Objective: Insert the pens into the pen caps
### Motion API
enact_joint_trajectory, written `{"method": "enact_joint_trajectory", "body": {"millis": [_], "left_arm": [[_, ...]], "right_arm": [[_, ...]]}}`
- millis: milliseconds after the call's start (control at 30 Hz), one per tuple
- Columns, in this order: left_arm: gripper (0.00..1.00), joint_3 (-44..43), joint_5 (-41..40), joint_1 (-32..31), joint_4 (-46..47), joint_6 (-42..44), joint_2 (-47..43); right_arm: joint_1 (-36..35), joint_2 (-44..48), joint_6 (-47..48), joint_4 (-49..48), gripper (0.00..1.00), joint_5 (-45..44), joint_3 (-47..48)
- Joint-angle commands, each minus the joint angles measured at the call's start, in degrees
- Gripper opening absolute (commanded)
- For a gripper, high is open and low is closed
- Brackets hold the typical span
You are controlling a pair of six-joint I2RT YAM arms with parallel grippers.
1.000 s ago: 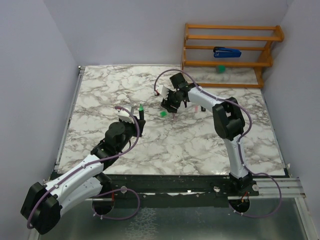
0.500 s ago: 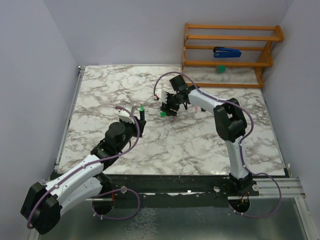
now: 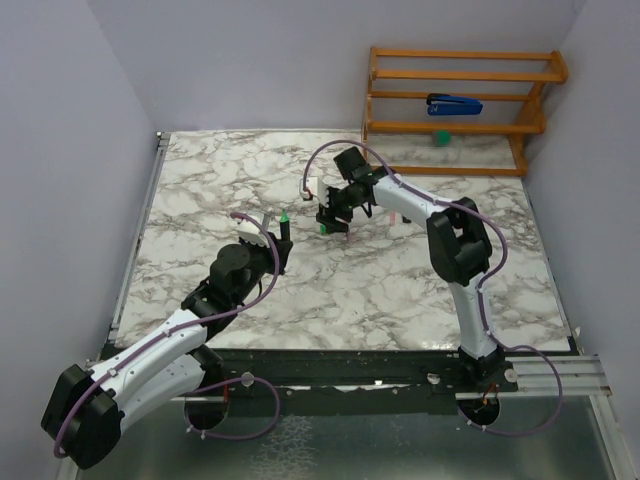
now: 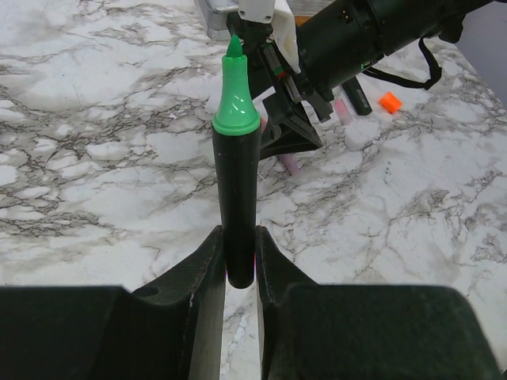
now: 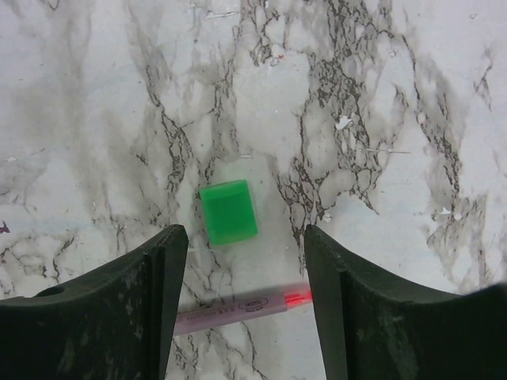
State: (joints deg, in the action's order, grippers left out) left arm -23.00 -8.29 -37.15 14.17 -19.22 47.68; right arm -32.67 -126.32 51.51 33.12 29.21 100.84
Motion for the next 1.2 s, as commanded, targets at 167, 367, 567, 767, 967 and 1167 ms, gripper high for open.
{"method": "enact_joint_trajectory", "body": {"millis": [167, 367, 567, 767, 967, 1167], "left_arm": [[0.00, 0.6, 1.7, -0.2, 2.0, 0.2, 0.0], [0.00, 0.8, 1.8, -0.2, 1.9, 0.2, -0.2], [0.00, 0.9, 1.7, -0.2, 1.9, 0.2, -0.1], [0.00, 0.9, 1.5, -0.2, 1.9, 0.2, -0.1], [0.00, 1.0, 1.4, -0.2, 1.9, 0.2, -0.2], [0.00, 0.9, 1.3, -0.2, 1.9, 0.2, -0.2]], "right_arm": [[-2.0, -0.2, 0.9, 3.7, 0.65, 2.5, 1.2], [-2.4, -2.1, 1.0, 4.5, 0.65, 2.3, 2.5], [-2.4, -2.9, 1.0, 4.4, 0.63, 2.4, 2.4], [-2.5, -3.9, 0.9, 4.5, 0.61, 2.7, 2.8], [-2.5, -5.0, 0.8, 5.0, 0.58, 3.3, 3.7], [-2.4, -5.7, 0.8, 6.0, 0.54, 3.1, 4.3]]}}
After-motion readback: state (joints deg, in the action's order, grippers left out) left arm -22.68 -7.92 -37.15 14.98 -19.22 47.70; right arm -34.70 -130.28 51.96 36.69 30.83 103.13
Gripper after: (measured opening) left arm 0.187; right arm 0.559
